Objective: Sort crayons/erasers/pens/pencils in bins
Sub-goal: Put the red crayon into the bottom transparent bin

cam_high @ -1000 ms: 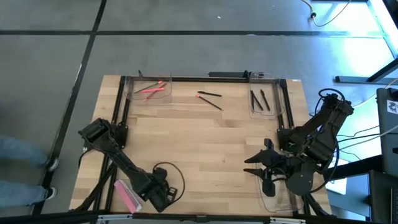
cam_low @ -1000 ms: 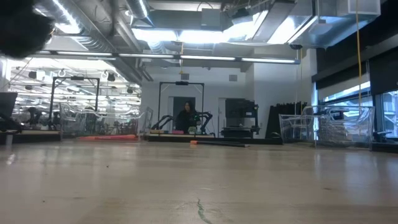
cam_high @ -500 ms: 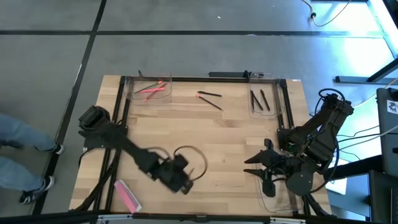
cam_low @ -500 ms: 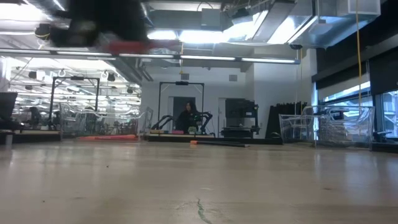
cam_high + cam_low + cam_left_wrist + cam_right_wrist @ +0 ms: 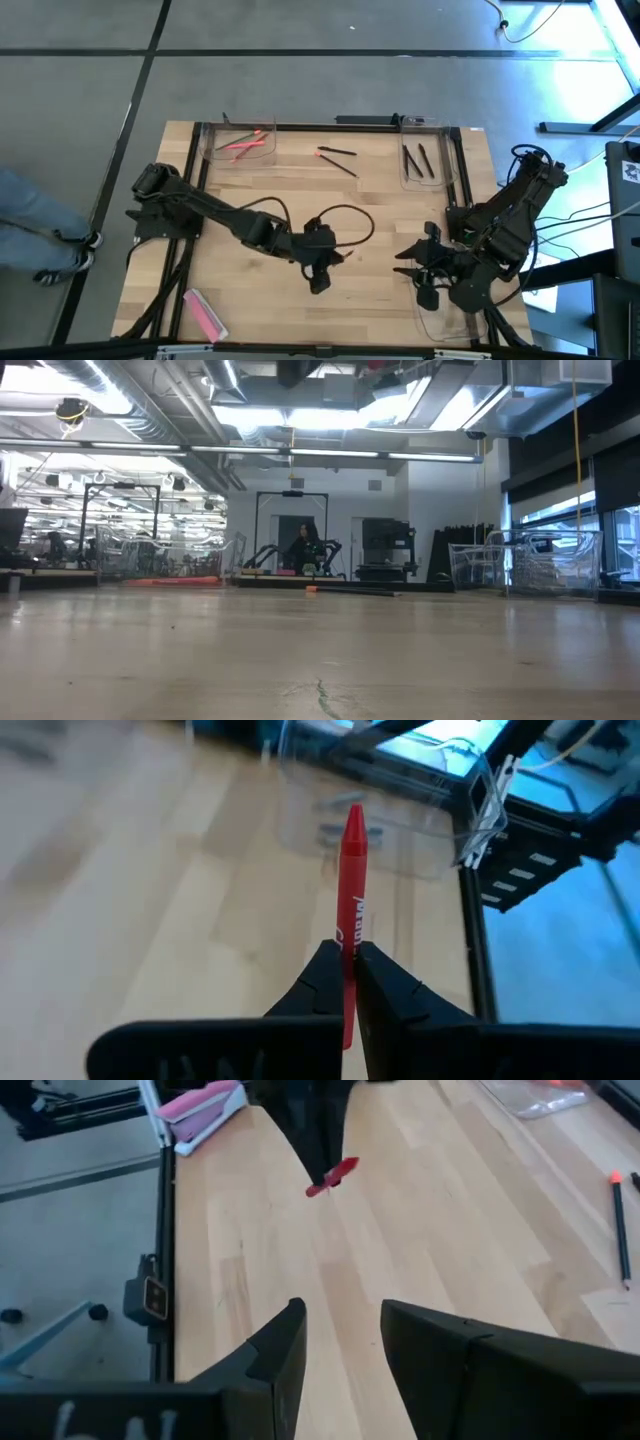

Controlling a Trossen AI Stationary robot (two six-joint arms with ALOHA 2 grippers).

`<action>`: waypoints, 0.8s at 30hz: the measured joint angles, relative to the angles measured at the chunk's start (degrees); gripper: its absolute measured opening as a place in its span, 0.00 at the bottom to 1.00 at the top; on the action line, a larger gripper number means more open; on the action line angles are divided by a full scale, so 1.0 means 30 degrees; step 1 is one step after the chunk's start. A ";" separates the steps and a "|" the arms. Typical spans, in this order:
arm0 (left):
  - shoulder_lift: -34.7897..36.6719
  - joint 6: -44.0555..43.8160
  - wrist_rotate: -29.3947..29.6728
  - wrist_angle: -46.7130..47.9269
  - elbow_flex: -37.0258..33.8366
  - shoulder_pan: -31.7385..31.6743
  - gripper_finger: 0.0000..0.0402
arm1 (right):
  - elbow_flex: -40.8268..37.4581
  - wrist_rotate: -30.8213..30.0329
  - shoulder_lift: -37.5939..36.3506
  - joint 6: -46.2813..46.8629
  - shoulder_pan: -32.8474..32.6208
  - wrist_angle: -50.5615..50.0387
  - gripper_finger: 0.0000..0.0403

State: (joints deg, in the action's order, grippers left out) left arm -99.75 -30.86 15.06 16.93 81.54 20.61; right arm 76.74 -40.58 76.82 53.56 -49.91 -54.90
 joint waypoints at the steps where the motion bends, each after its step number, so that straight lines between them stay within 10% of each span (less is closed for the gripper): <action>1: 0.0001 0.0713 0.0105 0.0015 0.0171 -0.0043 0.00 | -0.0073 0.0062 0.0007 -0.0137 0.0211 0.0177 0.33; 24: 0.0008 0.3544 0.1600 -0.0014 0.0707 0.0513 0.00 | -0.1979 0.6043 0.0022 -0.7604 0.6118 0.6681 0.33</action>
State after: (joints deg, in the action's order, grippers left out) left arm -99.72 -20.23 19.86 16.88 83.66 22.15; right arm 70.81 -22.45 76.88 30.75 -31.56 -34.86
